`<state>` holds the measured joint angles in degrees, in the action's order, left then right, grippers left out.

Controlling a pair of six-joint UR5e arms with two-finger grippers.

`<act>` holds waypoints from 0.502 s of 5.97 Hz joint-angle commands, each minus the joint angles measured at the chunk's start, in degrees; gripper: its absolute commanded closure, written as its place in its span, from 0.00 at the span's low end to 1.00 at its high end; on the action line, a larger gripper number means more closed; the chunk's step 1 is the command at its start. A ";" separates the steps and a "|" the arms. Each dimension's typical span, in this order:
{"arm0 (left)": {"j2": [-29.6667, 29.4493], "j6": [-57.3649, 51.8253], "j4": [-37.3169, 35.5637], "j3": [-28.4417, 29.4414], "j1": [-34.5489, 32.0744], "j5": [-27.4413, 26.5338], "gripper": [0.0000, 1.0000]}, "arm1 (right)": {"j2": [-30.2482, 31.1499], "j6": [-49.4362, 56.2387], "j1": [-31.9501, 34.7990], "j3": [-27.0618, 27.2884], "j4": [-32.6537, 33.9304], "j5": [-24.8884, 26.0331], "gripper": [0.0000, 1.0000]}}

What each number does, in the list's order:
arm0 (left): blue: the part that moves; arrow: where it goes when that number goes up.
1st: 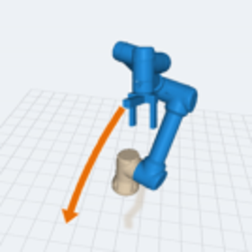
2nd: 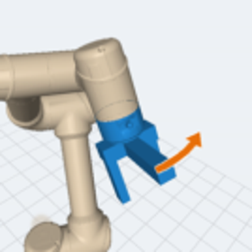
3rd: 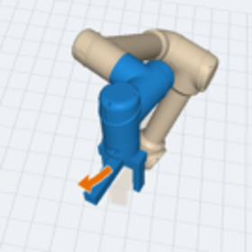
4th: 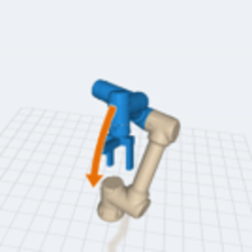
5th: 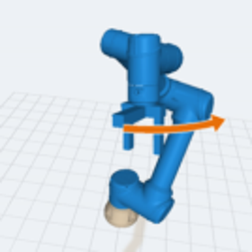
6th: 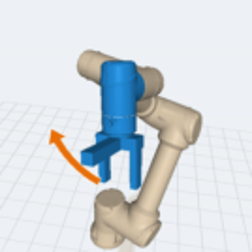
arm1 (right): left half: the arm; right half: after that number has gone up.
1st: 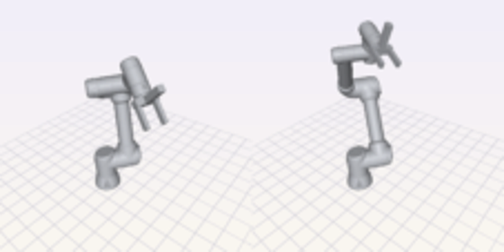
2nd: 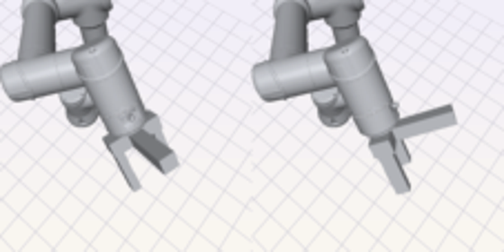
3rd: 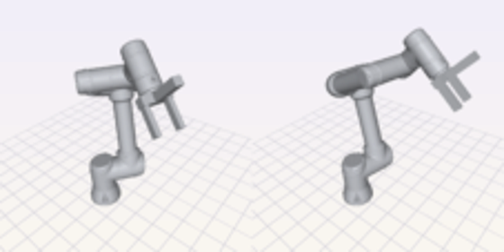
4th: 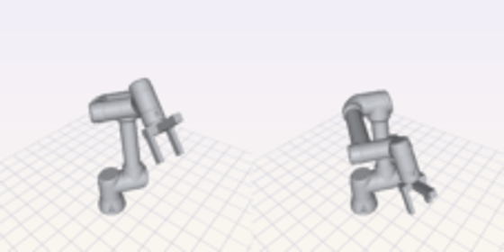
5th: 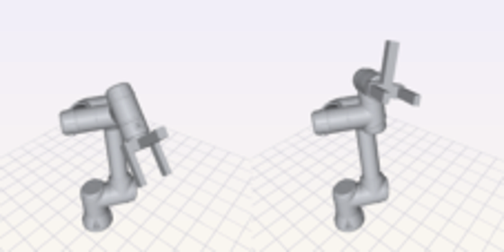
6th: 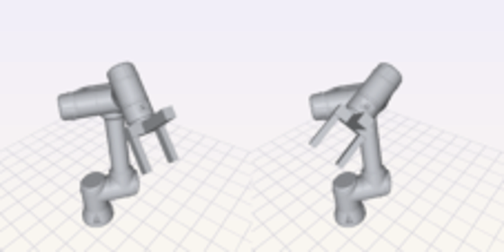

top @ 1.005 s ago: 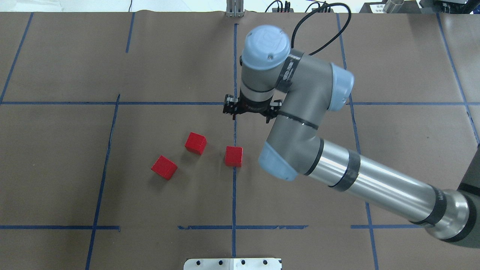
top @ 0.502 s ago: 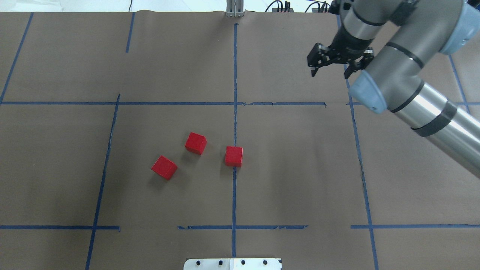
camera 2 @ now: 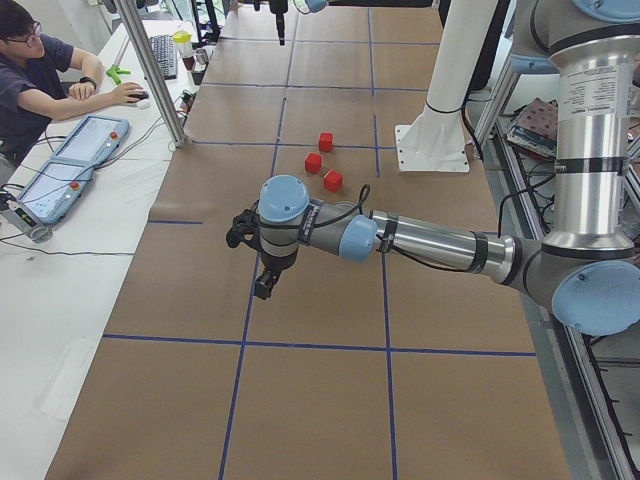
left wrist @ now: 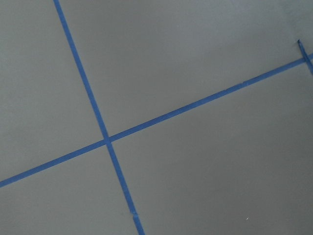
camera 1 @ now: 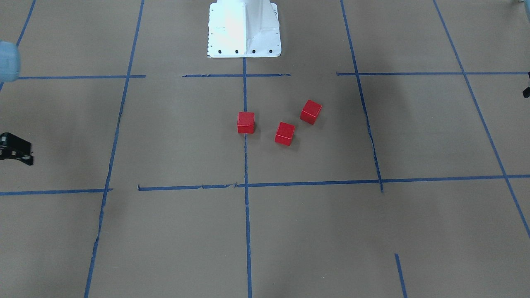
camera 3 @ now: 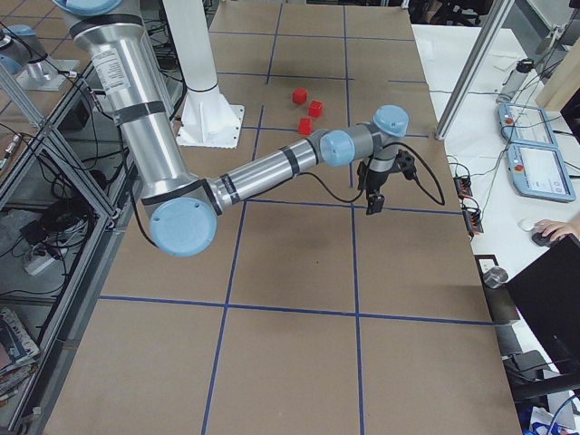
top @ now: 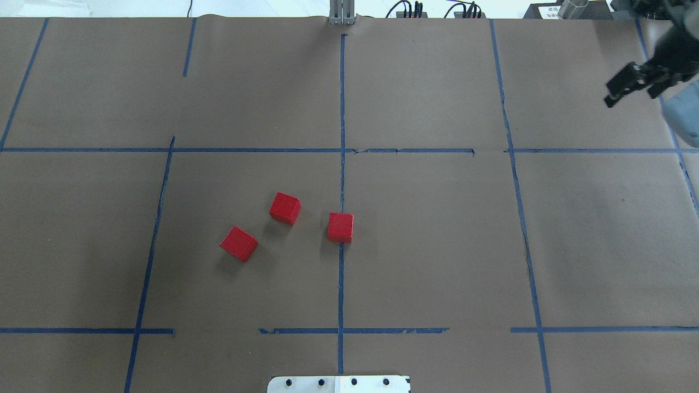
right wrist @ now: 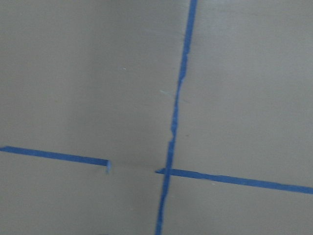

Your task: Form red blocks into L shape at center

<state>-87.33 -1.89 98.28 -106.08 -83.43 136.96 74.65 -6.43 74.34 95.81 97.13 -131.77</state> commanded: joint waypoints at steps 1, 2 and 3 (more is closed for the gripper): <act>-1.08 2.59 3.22 -1.05 5.27 -0.03 0.00 | 13.44 16.66 10.95 1.12 -0.53 -0.16 0.00; -3.26 6.08 4.19 -1.75 9.12 -0.12 0.00 | 20.98 16.80 13.52 6.53 -0.71 0.28 0.00; -8.94 13.94 4.29 -1.76 13.95 -0.12 0.00 | 25.50 15.84 14.86 11.89 -0.02 -0.15 0.00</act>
<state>-91.93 5.92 102.13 -107.64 -73.82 136.87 94.55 9.46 87.15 102.52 96.67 -131.72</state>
